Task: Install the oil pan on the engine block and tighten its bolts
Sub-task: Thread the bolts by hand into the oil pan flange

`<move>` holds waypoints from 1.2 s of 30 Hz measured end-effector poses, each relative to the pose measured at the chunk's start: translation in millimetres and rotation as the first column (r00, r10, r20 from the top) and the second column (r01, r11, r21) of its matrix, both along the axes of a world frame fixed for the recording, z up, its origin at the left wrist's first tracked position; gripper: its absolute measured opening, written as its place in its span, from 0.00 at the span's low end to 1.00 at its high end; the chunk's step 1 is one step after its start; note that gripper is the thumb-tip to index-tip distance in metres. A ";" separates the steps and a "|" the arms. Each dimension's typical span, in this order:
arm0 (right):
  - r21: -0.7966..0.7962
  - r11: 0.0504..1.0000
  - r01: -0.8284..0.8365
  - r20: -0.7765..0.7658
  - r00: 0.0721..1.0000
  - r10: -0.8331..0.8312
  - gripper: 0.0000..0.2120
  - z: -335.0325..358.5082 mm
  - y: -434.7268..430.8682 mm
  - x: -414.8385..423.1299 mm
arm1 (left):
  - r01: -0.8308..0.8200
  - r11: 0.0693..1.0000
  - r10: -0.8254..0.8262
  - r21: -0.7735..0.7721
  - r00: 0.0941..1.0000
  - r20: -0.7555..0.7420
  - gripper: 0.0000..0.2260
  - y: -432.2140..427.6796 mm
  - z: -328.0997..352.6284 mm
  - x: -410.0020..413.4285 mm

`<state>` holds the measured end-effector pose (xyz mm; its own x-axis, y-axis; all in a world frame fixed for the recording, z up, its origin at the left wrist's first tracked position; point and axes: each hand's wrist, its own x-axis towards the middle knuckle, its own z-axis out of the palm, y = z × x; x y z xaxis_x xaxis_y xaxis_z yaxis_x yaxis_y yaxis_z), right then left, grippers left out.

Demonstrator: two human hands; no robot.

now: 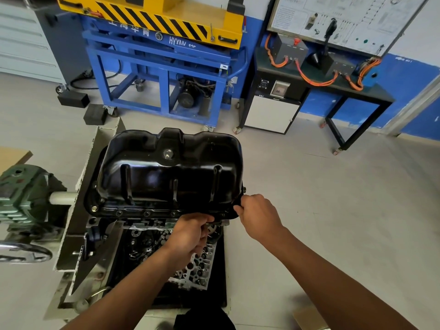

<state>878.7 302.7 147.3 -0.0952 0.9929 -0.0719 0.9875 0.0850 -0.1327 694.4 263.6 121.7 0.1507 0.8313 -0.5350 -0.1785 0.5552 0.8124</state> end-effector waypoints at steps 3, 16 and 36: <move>-0.004 1.000 0.002 0.004 1.000 -0.002 0.16 -1.3 -0.2 1.2 | -0.003 1.000 0.003 -0.001 1.000 0.008 0.10 3.3 -2.5 -2.0; -0.030 0.999 -0.013 -0.005 1.000 0.013 0.15 -0.7 1.7 -1.1 | -0.012 1.000 0.012 -0.008 1.000 0.003 0.11 4.2 0.6 -4.4; -0.066 0.982 -0.175 -0.270 0.951 0.151 0.09 -2.4 10.2 16.9 | 0.004 1.000 -0.004 -0.016 1.000 -0.011 0.11 6.2 7.9 0.8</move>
